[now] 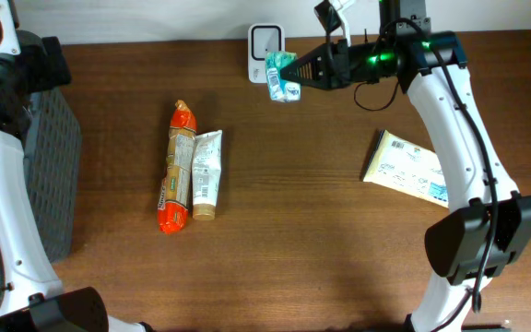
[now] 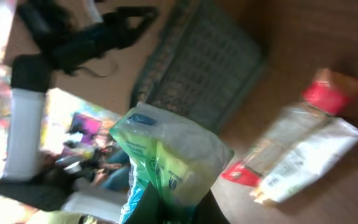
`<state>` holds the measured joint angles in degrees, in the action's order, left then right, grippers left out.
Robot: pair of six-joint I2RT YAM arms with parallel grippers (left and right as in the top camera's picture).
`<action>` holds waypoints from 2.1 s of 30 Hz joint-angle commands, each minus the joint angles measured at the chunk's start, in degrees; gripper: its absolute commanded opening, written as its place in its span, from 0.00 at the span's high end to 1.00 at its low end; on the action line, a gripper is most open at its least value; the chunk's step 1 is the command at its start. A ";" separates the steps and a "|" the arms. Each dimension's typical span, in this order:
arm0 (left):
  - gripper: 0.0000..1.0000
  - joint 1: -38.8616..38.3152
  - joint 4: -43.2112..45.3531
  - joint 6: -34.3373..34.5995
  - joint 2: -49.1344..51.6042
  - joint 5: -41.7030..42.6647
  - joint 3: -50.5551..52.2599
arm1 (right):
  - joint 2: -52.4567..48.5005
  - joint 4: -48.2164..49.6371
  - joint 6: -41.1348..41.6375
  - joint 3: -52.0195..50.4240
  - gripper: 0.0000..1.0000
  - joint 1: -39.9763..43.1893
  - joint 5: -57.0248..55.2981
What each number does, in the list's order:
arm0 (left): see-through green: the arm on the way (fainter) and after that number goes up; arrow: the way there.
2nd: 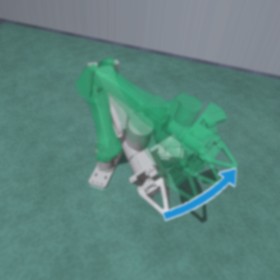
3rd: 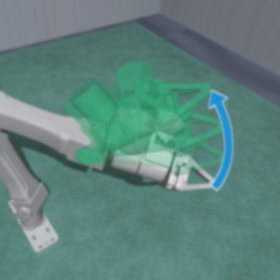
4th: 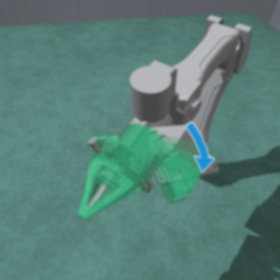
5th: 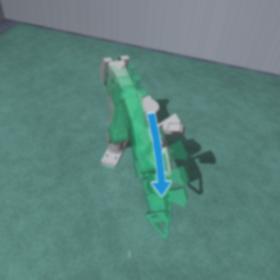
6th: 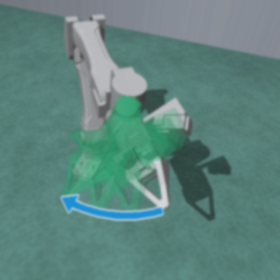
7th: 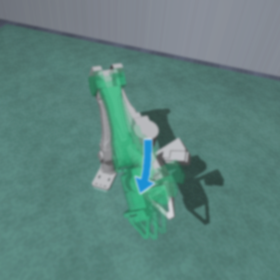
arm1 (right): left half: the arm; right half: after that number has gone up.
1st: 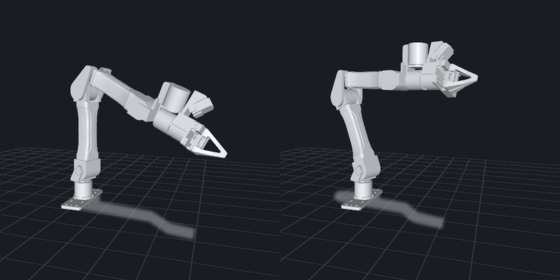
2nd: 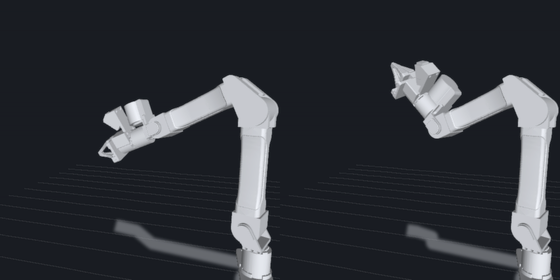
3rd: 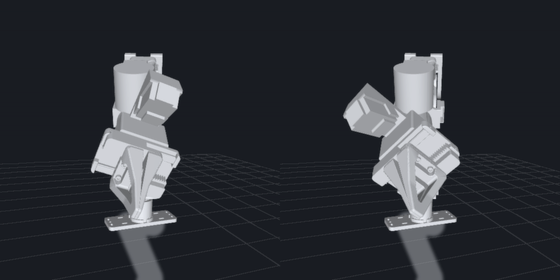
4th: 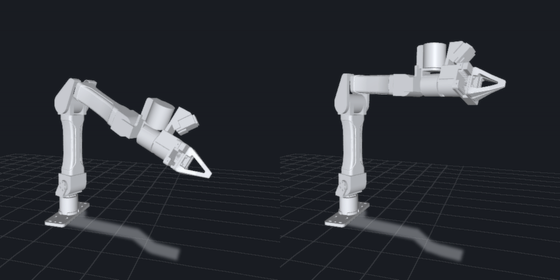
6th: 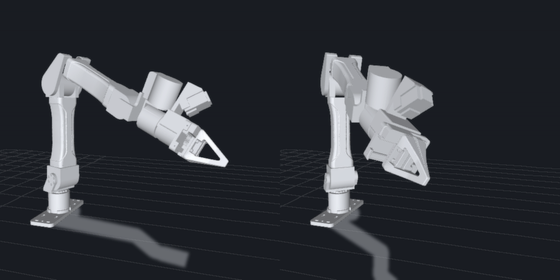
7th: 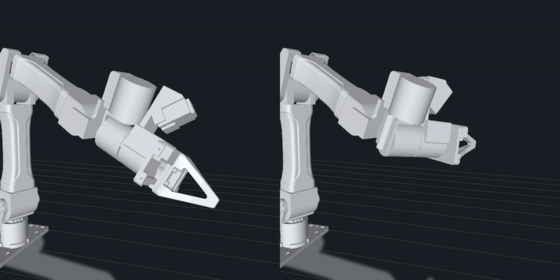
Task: Scan the item barcode
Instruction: 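Hold the green box against the scanner window, then place the green box on the wipes pack at right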
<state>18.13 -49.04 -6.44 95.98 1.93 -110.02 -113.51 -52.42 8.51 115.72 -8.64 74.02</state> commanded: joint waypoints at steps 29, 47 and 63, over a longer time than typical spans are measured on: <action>0.01 0.04 0.07 -0.76 -0.85 0.17 -0.70 | -33.35 65.59 -74.75 1.70 0.96 -17.68 -99.93; 0.01 0.04 0.07 -0.76 -0.85 0.17 -0.72 | -21.73 56.96 -70.64 1.70 0.96 -18.71 -96.48; 0.01 0.04 0.07 -0.76 -0.85 0.17 -0.70 | -1.55 -16.87 13.20 -26.32 0.91 15.87 -79.80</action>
<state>18.13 -49.04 -6.44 95.98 1.91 -110.06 -115.68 -70.22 18.50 92.90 0.10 -8.88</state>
